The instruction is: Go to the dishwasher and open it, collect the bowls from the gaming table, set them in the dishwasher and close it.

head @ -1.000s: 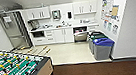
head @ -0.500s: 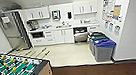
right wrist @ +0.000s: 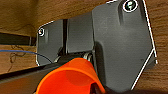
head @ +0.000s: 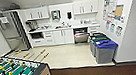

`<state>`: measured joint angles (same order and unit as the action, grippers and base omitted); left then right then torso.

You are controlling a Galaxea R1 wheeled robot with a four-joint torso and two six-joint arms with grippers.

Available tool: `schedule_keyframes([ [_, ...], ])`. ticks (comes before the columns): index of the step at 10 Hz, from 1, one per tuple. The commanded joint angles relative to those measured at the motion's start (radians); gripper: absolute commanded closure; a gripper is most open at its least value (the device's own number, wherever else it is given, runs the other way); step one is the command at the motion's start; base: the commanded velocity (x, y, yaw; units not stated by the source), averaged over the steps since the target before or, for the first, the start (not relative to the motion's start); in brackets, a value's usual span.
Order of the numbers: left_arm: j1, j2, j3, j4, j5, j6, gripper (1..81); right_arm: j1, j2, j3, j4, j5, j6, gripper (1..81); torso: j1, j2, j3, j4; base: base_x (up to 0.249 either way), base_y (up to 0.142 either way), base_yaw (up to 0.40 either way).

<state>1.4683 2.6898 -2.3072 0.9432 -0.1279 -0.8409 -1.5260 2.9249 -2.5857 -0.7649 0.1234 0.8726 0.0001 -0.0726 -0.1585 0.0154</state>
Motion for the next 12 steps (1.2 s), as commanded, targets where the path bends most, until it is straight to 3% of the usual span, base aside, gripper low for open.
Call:
schedule_keyframes([
  [1, -0.047, -0.010, -0.013, -0.006, 0.014, 0.000, 81.1, 0.042, -0.001, 0.001, -0.010, -0.033, -0.003, 81.1, 0.000, 0.000, 0.000, 0.000, 0.153, 0.000, 0.000],
  [5, -0.045, 0.058, -0.159, -0.004, 0.014, -0.006, 81.1, 0.045, 0.006, -0.017, -0.008, -0.034, -0.003, 81.1, 0.000, 0.000, 0.000, 0.000, 0.156, 0.000, 0.000],
  [12, -0.045, 0.067, -0.172, -0.004, 0.014, -0.006, 81.1, 0.039, 0.029, -0.054, -0.008, -0.034, -0.003, 81.1, 0.000, 0.000, 0.000, 0.000, 0.158, 0.000, 0.000],
])
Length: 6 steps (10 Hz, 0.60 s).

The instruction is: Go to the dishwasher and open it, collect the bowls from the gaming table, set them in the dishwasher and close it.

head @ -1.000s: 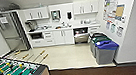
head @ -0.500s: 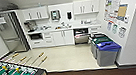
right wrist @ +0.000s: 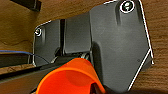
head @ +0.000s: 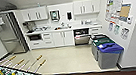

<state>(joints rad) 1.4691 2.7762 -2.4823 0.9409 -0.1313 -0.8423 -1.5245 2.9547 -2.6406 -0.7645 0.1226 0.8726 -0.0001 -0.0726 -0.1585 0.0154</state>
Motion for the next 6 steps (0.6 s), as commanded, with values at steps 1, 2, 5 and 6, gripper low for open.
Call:
schedule_keyframes([
  [1, -0.045, -0.019, 0.003, -0.002, 0.018, -0.004, 81.1, 0.037, -0.001, 0.002, -0.010, -0.034, -0.003, 81.1, 0.000, 0.000, 0.000, 0.000, 0.169, 0.000, 0.000],
  [2, -0.045, -0.018, 0.003, -0.001, 0.018, -0.004, 81.1, 0.037, -0.001, 0.001, -0.010, -0.034, -0.003, 81.1, 0.000, 0.000, 0.000, 0.000, 0.176, 0.000, 0.000],
  [5, -0.045, -0.016, 0.003, -0.002, 0.018, -0.004, 81.1, 0.039, -0.001, 0.001, -0.010, -0.034, -0.003, 81.1, 0.000, 0.000, 0.000, 0.000, 0.180, 0.000, 0.000],
  [6, -0.046, -0.016, 0.003, -0.002, 0.018, -0.004, 81.1, 0.039, 0.000, 0.001, -0.010, -0.034, -0.003, 81.1, 0.000, 0.000, 0.000, 0.000, 0.181, 0.000, 0.000],
])
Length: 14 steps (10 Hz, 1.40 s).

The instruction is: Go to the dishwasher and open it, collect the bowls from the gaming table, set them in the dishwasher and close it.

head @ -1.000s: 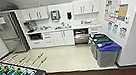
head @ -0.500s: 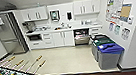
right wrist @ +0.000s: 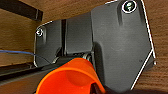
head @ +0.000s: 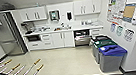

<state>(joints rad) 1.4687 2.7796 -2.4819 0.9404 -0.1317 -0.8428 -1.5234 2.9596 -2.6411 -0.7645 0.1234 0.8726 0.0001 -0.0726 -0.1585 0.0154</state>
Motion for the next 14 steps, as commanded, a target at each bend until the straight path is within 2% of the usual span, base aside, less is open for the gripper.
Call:
schedule_keyframes([
  [1, -0.046, -0.018, 0.003, -0.002, 0.018, -0.004, 81.1, 0.036, -0.005, 0.001, -0.010, -0.034, -0.004, 81.1, 0.000, 0.000, 0.000, 0.000, 0.181, 0.000, 0.000],
  [2, -0.044, -0.018, 0.003, -0.002, 0.018, -0.004, 81.1, 0.035, -0.005, 0.001, -0.012, -0.034, -0.004, 81.1, 0.000, 0.000, 0.000, 0.000, 0.181, 0.000, 0.000],
  [5, -0.044, -0.018, 0.003, -0.002, 0.018, -0.004, 81.1, 0.031, -0.006, 0.001, -0.012, -0.034, -0.007, 81.1, 0.000, 0.000, 0.049, 0.000, 0.181, 0.000, 0.000],
  [6, -0.046, -0.020, 0.003, -0.002, 0.018, -0.004, 81.1, 0.031, -0.006, 0.001, -0.010, -0.034, -0.007, 81.1, 0.000, 0.000, 0.053, 0.000, 0.181, 0.000, 0.000],
  [7, -0.046, -0.020, 0.003, -0.002, 0.018, -0.004, 81.1, 0.030, -0.006, 0.001, -0.010, -0.033, -0.007, 81.1, 0.000, 0.000, 0.038, 0.000, 0.181, 0.000, 0.000],
  [8, -0.044, -0.020, 0.003, -0.002, 0.018, -0.004, 81.1, 0.030, -0.008, 0.001, -0.010, -0.033, -0.007, 81.1, 0.000, 0.000, 0.061, 0.000, 0.181, 0.000, 0.000],
  [10, -0.043, -0.021, 0.003, -0.002, 0.018, -0.004, 81.1, 0.028, -0.008, 0.001, -0.010, -0.033, -0.007, 81.1, 0.000, -0.001, 0.075, 0.000, 0.181, 0.000, 0.000],
  [14, -0.043, -0.020, 0.003, -0.003, 0.018, -0.002, 81.1, 0.028, -0.006, 0.001, -0.009, -0.033, -0.007, 81.1, 0.000, -0.001, 0.073, 0.000, 0.181, 0.000, 0.000],
])
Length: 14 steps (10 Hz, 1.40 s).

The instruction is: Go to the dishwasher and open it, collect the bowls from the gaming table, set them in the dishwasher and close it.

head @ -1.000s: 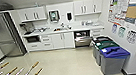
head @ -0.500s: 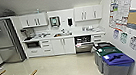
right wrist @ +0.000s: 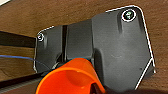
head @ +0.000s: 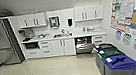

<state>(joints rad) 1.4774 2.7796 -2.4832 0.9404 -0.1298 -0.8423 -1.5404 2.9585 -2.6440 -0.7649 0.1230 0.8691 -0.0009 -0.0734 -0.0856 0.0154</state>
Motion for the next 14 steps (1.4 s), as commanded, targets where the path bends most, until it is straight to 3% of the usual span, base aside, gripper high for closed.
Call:
schedule_keyframes([
  [1, -0.050, -0.021, 0.004, -0.003, 0.016, -0.003, 81.1, 0.045, -0.005, 0.004, -0.008, -0.032, -0.004, 81.1, 0.001, 0.000, 0.000, 0.000, 0.181, 0.000, 0.000],
  [14, -0.050, -0.018, 0.004, -0.002, 0.016, -0.003, 81.1, 0.048, -0.002, 0.000, -0.008, -0.034, -0.004, 81.1, 0.001, 0.000, 0.000, 0.000, 0.186, 0.000, 0.000],
])
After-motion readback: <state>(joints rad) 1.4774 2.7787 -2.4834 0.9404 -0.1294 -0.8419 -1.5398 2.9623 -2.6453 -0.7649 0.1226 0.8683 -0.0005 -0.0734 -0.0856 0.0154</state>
